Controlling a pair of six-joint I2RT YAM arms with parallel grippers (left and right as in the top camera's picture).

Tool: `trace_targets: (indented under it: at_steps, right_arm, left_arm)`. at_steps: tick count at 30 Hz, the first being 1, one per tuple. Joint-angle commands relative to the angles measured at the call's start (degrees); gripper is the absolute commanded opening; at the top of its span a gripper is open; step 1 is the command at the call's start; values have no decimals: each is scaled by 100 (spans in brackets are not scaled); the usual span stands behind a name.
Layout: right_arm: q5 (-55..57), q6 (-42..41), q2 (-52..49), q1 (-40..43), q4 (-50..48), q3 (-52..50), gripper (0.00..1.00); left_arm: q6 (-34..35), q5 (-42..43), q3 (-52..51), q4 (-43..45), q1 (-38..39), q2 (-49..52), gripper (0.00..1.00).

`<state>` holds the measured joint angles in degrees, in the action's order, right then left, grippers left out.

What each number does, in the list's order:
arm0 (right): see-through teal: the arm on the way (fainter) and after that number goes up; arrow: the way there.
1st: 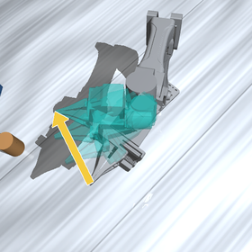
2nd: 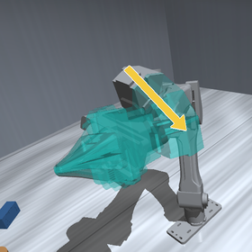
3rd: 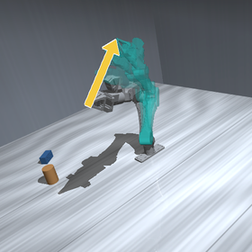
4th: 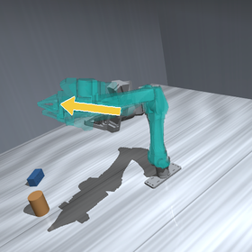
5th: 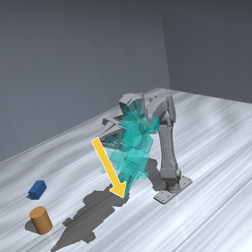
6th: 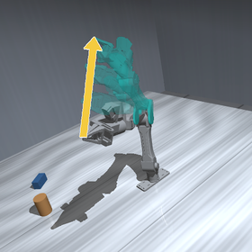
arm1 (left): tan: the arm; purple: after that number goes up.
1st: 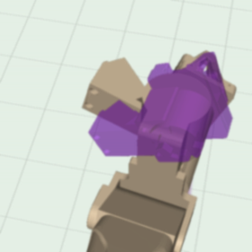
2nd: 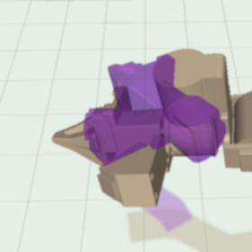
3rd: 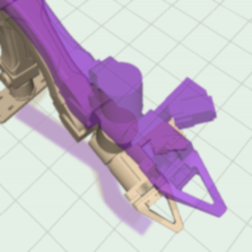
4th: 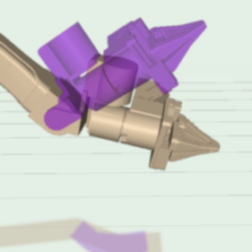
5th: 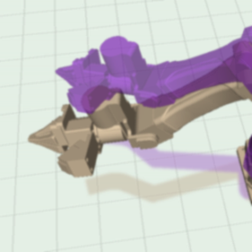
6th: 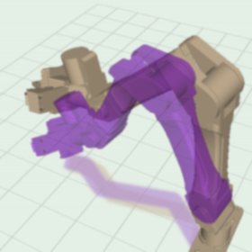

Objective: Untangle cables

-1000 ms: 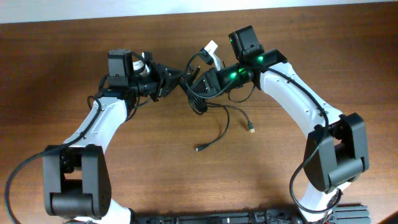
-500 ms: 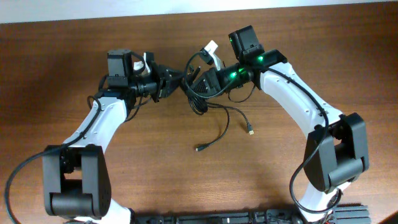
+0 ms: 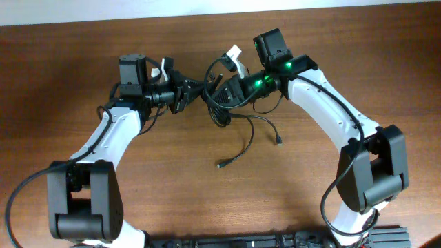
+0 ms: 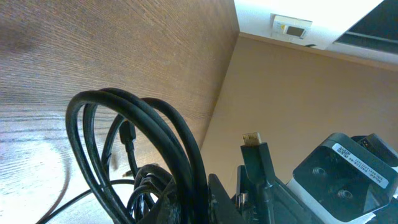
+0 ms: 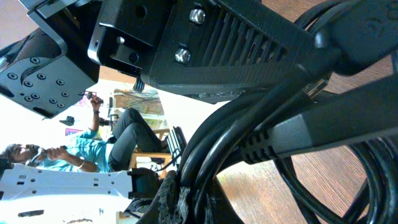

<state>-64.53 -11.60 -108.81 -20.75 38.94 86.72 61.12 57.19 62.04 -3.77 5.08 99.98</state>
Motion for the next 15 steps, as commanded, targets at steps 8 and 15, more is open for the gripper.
trace_targets:
  at_steps: [8,15]
  right_arm:
    - [376,31,109,570,160,61,4]
    - [2806,37,109,1193,1421,61,22]
  left_arm:
    - [-1801,-1314,46,-1086,-98,52,0]
    - [-2767,-1504,48,-1281,-225,52,0]
